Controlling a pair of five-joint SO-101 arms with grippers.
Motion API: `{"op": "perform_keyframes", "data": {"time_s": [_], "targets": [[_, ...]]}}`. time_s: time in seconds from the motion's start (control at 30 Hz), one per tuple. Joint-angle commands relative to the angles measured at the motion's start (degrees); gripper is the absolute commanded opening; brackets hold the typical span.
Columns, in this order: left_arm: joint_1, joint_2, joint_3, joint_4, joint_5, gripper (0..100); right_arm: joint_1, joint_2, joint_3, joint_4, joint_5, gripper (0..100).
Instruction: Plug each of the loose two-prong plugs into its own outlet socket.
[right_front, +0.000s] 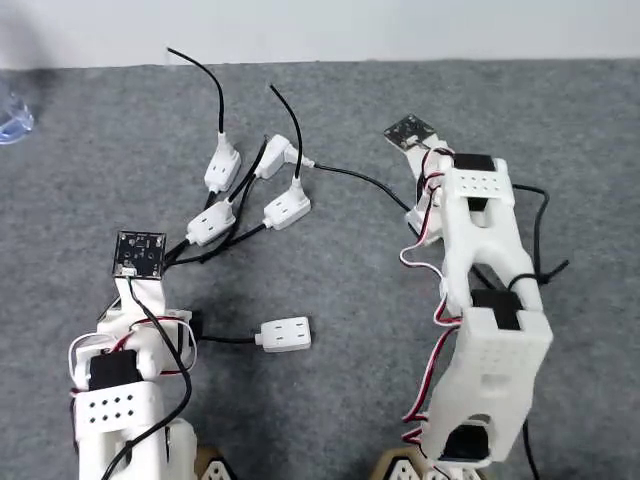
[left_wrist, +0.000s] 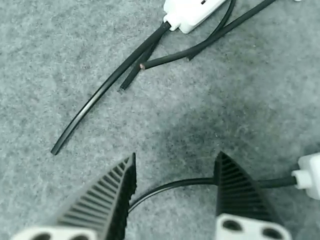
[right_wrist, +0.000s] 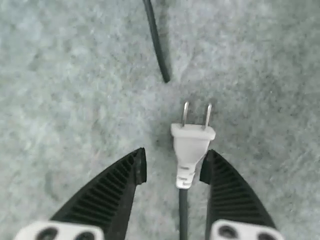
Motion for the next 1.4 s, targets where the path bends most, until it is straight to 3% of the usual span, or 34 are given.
{"op": "perform_keyframes", "data": {"time_s": [0.0, 0.43, 0.67, 0.97, 1.17, 1.37], "targets": [[0.2, -0.4, 0.0, -1.3, 0.4, 23, 0.6, 0.3, -5.3, 0.7, -0.1, 22.3], [2.6, -0.4, 0.1, -1.3, 0.4, 23, 3.1, 4.5, -5.6, 0.7, -0.1, 22.1], [2.5, -0.4, 0.1, -1.3, 0.4, 23, 4.7, 5.2, -5.6, -0.6, -0.1, 1.8], [2.4, -0.4, 0.1, -1.3, 0.4, 23, 3.4, 6.3, -7.0, -0.6, 2.5, 16.5], [2.5, -0.4, 0.1, -1.3, 0.4, 23, 2.1, 6.4, -7.5, -0.3, 2.9, 16.2], [2.4, -0.4, 0.1, -1.3, 0.4, 23, 2.3, 7.3, -7.5, -2.3, 3.1, 3.9]]}}
